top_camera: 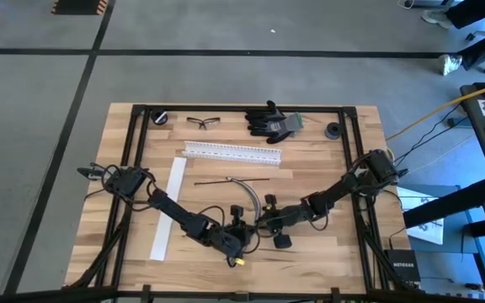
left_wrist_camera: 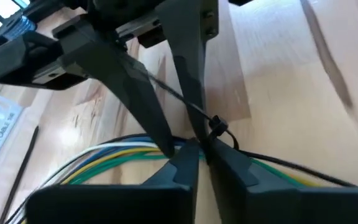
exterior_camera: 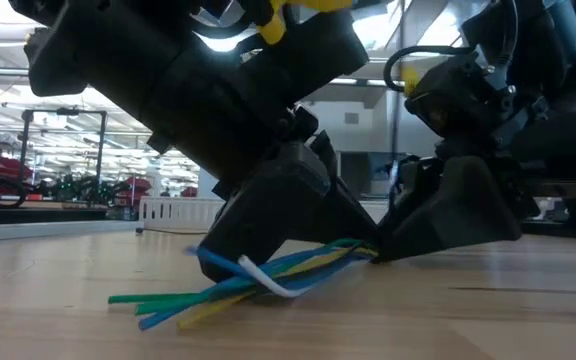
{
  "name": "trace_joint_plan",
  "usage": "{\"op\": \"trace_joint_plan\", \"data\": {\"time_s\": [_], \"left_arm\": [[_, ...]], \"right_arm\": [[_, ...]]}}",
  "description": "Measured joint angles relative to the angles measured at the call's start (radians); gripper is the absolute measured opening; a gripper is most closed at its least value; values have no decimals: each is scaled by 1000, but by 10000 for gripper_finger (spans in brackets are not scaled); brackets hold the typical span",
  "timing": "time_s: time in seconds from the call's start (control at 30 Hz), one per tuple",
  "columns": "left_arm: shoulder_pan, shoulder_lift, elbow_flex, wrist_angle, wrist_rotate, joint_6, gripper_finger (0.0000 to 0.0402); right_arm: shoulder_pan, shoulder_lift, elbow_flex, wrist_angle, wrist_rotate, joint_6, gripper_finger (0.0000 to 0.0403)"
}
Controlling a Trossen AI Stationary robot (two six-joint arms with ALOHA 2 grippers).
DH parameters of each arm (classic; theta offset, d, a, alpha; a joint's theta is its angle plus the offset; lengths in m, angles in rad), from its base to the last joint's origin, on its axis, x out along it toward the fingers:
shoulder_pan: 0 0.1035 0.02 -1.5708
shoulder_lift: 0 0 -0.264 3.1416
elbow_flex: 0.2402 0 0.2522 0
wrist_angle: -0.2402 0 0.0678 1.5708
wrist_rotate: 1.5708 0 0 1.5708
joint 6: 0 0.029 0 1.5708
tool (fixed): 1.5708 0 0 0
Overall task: Ziptie cables
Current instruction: Wrap the black zip tie on the cable
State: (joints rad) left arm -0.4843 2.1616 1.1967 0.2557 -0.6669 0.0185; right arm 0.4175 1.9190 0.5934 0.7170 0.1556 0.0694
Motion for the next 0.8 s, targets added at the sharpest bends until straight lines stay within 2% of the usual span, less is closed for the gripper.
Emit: {"op": "trace_joint_plan", "data": {"time_s": [0.27,0.4,0.7,0.8], "left_arm": [[-21,-27,80,-205,7,-17,103],[-37,-74,90,-269,21,-103,124],[-46,-84,91,-206,62,-415,132],[-43,-62,90,-158,60,-452,131]], "right_arm": [[0,0,0,-7,-2,1,76],[0,0,-1,-7,-2,1,76],[1,2,-2,-6,-4,1,76],[1,2,-2,-6,-3,0,76]]}}
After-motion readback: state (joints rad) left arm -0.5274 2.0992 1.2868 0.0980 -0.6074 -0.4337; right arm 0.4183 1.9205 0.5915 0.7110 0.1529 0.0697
